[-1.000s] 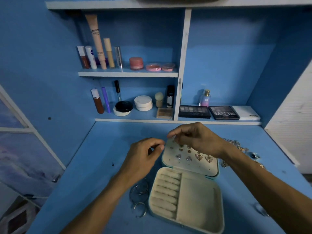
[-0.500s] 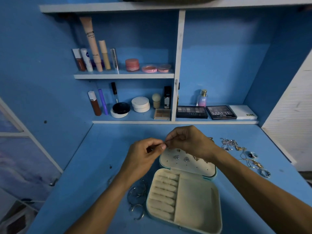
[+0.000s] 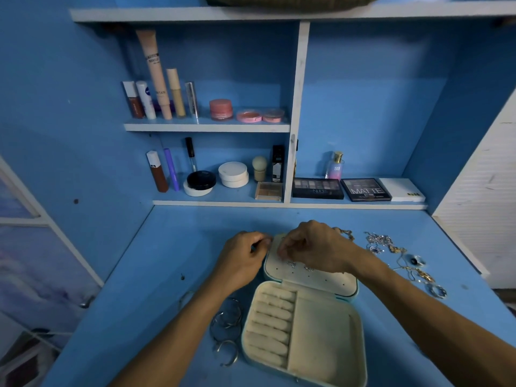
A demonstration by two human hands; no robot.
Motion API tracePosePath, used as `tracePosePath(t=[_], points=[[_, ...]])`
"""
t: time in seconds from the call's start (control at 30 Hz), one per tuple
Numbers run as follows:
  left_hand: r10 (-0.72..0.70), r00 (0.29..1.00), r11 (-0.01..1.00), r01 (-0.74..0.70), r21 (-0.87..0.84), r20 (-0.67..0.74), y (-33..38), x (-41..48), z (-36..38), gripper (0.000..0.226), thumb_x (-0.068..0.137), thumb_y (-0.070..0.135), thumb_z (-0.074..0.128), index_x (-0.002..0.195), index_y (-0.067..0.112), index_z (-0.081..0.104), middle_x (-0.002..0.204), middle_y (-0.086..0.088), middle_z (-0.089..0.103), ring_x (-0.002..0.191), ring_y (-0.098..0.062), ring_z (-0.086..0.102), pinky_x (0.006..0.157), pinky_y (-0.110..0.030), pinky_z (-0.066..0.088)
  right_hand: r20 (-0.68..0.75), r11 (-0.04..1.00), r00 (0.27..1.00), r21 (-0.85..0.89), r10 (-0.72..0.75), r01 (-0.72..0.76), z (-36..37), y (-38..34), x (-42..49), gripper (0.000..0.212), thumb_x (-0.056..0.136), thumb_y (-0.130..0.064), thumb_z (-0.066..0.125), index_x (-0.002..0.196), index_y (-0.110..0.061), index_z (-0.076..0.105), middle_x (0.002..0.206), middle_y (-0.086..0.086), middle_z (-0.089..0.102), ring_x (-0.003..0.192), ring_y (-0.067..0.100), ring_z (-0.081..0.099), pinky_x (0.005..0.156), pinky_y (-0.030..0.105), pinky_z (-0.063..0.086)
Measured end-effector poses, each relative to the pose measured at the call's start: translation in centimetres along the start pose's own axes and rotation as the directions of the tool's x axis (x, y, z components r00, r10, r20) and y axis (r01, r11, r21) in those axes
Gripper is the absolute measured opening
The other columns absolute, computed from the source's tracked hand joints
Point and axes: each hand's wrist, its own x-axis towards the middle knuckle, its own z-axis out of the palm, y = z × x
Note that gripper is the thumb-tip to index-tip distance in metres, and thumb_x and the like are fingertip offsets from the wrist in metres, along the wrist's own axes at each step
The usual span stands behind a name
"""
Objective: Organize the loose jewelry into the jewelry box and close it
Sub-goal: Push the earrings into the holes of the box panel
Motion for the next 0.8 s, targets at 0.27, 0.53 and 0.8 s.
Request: tracePosePath(t=[0.27,0.53,0.8], points=[[-0.069,0.995,0.993,0.076,-0.094,0.073,-0.5,1.3,0.4,0.025,0.103,0.024,0.055,0.122,0.023,0.071,0.115,0.013,0.072,0.104,0.000,0.065,0.089,-0.012,0.049,-0.014,0.993,1.000,-0.117,-0.021,0.019,0.1,-0.7,0.0,0.027,0.091,-0.021,0.057,0.075,-0.041,0.067,0.069,-0.022,0.060,0.080,-0.001,0.051,0.079,0.035,0.025],[-0.134,0.981,0.978,0.153,-0.139,0.137,-0.4,2.2,0.5,0.029,0.103,0.021,0.053,0.129,0.020,0.068,0.125,0.009,0.068,0.116,-0.006,0.061,0.102,-0.022,0.047,0.051,0.986,0.999,-0.166,0.013,-0.005,-0.3,-1.2,0.3,0.030,0.092,-0.021,0.053,0.075,-0.042,0.066,0.075,-0.024,0.061,0.093,0.007,0.057,0.083,0.036,0.026],[-0.160,0.981,0.948,0.184,-0.259,0.112,0.0,2.7,0.3,0.023,0.102,0.011,0.055,0.117,0.017,0.071,0.103,0.013,0.069,0.092,0.010,0.060,0.074,0.000,0.044,-0.093,0.986,0.996,-0.166,0.014,-0.030,0.3,-1.1,0.2,0.024,0.086,-0.027,0.057,0.070,-0.043,0.065,0.073,-0.020,0.061,0.093,0.011,0.056,0.078,0.036,0.025]])
